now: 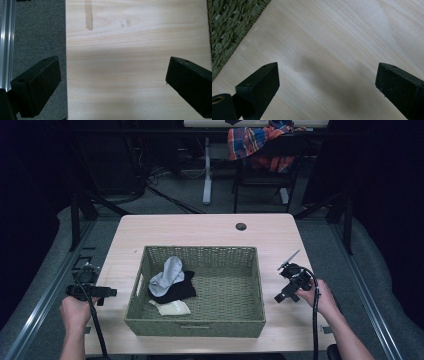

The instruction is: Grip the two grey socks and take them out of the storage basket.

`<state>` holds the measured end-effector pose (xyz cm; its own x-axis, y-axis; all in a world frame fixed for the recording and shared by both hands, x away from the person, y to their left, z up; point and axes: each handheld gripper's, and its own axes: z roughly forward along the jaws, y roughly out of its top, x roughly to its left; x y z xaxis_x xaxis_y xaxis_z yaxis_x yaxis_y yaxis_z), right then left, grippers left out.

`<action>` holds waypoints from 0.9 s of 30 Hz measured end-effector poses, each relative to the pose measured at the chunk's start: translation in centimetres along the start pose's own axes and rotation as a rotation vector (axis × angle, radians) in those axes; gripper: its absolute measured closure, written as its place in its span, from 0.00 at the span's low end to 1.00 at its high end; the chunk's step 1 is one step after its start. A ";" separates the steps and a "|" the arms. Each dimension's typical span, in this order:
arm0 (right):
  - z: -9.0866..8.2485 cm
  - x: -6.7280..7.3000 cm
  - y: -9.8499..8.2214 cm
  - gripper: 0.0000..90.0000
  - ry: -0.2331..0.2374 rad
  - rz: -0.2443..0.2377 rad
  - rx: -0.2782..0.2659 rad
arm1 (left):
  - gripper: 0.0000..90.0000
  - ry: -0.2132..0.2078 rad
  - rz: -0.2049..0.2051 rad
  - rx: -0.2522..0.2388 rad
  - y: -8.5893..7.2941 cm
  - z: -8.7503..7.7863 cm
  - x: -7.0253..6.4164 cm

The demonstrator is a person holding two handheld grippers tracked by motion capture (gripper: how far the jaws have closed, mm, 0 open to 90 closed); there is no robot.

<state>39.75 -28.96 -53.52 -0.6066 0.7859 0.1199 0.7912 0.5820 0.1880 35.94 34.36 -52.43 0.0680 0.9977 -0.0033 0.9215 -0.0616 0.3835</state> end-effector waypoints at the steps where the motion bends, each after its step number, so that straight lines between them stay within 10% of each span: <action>1: 0.0 0.0 0.0 0.06 0.000 0.000 0.000 | 0.00 -0.001 0.000 0.004 0.0 0.0 0.0; 27: 0.0 0.0 0.2 0.06 -0.014 -0.013 0.012 | 0.00 -0.042 -0.015 -0.060 0.5 -2.7 -0.4</action>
<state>39.92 -28.84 -53.47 -0.6160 0.7808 0.1040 0.7839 0.5948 0.1779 35.33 34.01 -49.73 0.0720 0.9962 -0.0481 0.8979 -0.0437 0.4381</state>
